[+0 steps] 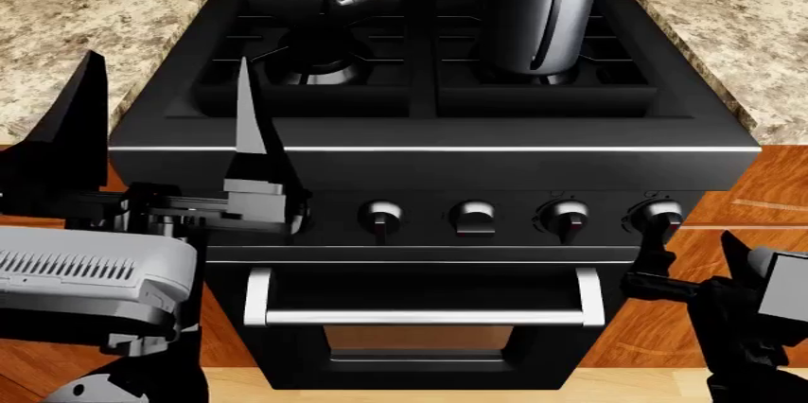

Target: Pick the kettle from the counter and place it on a stove burner. Then turn the burner on.

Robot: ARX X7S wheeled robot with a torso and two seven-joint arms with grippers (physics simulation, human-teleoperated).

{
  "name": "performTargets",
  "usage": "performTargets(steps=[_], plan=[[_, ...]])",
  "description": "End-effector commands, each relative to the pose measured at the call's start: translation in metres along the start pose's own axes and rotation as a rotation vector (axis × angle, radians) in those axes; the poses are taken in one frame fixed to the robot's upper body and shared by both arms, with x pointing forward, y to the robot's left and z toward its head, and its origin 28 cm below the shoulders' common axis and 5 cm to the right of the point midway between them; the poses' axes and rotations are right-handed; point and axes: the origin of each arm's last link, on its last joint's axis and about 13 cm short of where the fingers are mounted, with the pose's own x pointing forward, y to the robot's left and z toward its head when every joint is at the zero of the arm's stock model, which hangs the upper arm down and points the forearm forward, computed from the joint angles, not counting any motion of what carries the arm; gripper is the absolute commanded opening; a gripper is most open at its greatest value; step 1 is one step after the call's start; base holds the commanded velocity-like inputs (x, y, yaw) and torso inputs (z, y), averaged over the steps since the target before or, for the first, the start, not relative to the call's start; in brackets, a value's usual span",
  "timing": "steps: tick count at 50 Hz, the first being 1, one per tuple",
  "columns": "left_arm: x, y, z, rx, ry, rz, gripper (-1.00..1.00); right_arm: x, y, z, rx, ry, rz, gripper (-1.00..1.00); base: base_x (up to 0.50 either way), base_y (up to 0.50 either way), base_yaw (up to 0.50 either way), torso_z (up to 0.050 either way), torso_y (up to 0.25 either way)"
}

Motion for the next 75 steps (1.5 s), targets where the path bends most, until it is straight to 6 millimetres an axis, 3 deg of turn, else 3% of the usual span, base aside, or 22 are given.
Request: performTargets(steps=[1,19,66,67,75], plan=[[0.0,-0.001,-0.002,-0.002,0.006,-0.004,1.0,0.012,-0.007,-0.008,0.021,0.03,-0.013,1.0,0.0,0.0,0.0,0.0,0.0],[0.0,-0.002,-0.003,0.003,0.009,-0.01,1.0,0.028,-0.013,-0.02,0.067,0.066,-0.024,1.0,0.0,0.0,0.0,0.0,0.0],[-0.001,-0.003,-0.007,0.004,0.02,-0.013,1.0,0.056,-0.01,-0.014,-0.007,0.134,-0.01,1.0,0.0,0.0,0.0,0.0,0.0],[-0.001,-0.003,-0.007,0.004,0.021,-0.013,1.0,0.056,-0.01,-0.014,-0.006,0.137,-0.01,-1.0,0.0,0.0,0.0,0.0,0.0],[0.0,-0.003,-0.008,0.002,0.024,-0.012,1.0,0.059,-0.007,-0.011,-0.014,0.146,0.015,-1.0,0.01,0.0,0.0,0.0,0.0]])
